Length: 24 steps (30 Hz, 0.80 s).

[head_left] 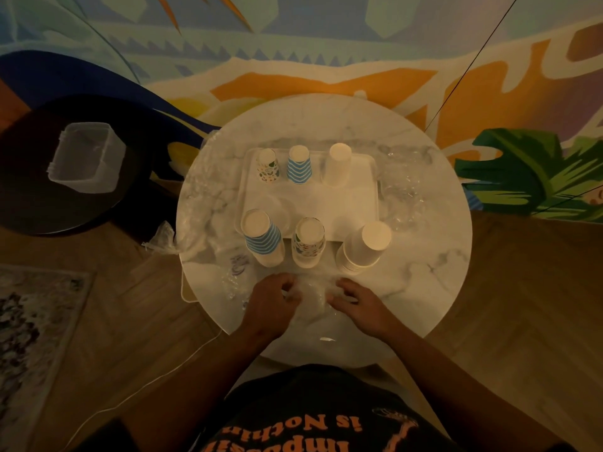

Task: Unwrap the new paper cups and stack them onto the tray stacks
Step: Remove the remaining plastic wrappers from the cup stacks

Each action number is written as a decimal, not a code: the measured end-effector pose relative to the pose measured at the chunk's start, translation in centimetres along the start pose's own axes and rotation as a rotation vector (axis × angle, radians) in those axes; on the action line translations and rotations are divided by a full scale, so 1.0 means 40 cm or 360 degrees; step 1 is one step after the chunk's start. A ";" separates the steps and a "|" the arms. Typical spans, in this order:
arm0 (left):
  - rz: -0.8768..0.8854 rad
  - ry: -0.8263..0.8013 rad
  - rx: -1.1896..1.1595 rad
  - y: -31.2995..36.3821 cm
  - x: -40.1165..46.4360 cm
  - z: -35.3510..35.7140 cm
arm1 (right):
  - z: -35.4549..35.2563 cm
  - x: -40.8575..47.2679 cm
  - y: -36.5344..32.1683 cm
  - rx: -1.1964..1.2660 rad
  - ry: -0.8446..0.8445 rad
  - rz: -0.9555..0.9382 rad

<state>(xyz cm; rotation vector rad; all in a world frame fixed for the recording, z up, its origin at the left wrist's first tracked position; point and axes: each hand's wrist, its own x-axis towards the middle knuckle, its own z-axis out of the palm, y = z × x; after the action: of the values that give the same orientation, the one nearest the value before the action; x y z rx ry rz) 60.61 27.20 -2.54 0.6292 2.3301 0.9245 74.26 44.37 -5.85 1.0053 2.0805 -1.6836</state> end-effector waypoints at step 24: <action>0.0353 -0.0430 -0.0024 -0.003 0.003 0.037 | 0.014 -0.036 -0.070 -0.0564 0.0738 -0.0710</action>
<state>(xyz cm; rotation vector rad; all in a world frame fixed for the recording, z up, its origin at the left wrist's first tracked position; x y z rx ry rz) 61.43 27.89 -3.55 0.9585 2.0410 0.8906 73.30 43.17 -3.06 0.9243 2.9575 -1.2453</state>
